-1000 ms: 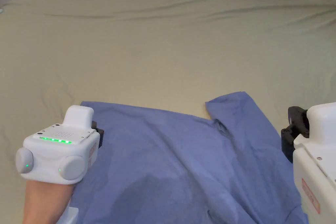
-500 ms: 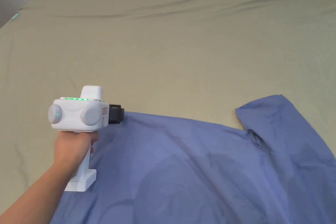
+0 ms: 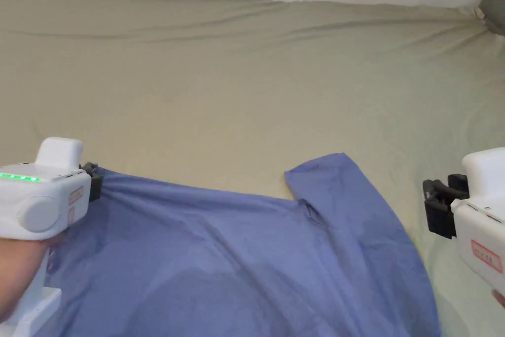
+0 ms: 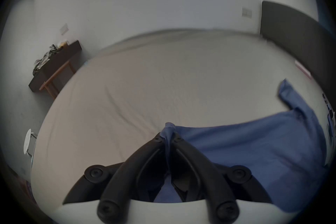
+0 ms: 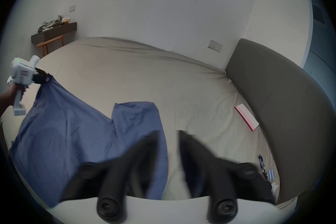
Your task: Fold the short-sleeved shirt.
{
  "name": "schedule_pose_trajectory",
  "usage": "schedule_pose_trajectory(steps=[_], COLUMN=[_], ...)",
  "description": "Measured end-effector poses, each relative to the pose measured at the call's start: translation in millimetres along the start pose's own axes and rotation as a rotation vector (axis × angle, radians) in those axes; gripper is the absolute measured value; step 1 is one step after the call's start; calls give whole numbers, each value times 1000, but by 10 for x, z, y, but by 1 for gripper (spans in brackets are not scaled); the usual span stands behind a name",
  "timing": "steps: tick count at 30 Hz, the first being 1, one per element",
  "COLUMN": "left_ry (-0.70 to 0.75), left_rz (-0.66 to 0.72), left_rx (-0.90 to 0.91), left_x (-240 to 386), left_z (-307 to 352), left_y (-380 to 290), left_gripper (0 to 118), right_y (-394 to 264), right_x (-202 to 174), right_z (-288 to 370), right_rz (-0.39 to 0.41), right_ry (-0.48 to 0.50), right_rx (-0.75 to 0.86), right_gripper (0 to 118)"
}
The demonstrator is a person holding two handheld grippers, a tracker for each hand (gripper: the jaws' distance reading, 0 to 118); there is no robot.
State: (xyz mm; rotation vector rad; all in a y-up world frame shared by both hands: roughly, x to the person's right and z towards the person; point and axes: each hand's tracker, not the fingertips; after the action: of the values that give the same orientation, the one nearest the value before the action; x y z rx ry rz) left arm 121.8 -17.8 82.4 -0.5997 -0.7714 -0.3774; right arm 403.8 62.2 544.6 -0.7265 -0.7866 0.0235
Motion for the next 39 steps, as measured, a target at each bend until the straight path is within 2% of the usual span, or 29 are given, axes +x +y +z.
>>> schedule_pose_trajectory(steps=[1,2,6,9,14,18,19,20,21,22,23,24,25,26,28,34,39], left_ry=[6,1,6,19,66,83,80,82,83,88,88,86,93,111,108,176,211], left_rz=[-19,-36,-44,-49,-92,-87,-87,-86,-84,-76,-61,-45,-25,-16,1,11,63], left_rx=[31,53,80,83,55,38,27,23,21,20,24,33,44,53,76,272,423], left_x=[-34,-29,-44,-66,-85,-85,-87,-88,-72,-76,-84,-93,-98,-89,-73,-29,-198], left_z=[183,372,933,1199,1392,1423,1410,1400,1395,1396,1403,1415,1424,1474,1581,2271,2952], left_y=[37,42,-34,-180,-450,-621,-649,-667,-681,-686,-690,-695,-734,-740,-731,-413,-91], left_gripper=[1,1,1,1,1,1,1,1,1,1,2,2,1,1,1,1,1], right_y=[8,15,-152,-365,-747,-729,-691,-670,-645,-617,-604,-617,-597,-556,-410,179,472], right_x=[38,67,168,188,132,48,10,-8,-31,-102,-153,-162,-130,-93,-37,185,404], right_z=[-106,-211,-750,-1248,-1795,-1723,-1654,-1614,-1574,-1520,-1481,-1465,-1384,-1295,-1006,250,1218], right_rz=[20,28,-7,-62,-70,-71,-61,-64,-78,-58,61,108,45,-4,-33,4,-31], right_ry=[19,74,74,118,82,76,96,161,206,200,94,76,153,124,105,3,10], right_rx=[-69,-124,-212,-372,-520,-494,-489,-479,-472,-460,-448,-441,-432,-411,-300,69,302], right_gripper=[87,100,103,103,103,103,97,82,61,35,18,4,4,4,4,4,4])
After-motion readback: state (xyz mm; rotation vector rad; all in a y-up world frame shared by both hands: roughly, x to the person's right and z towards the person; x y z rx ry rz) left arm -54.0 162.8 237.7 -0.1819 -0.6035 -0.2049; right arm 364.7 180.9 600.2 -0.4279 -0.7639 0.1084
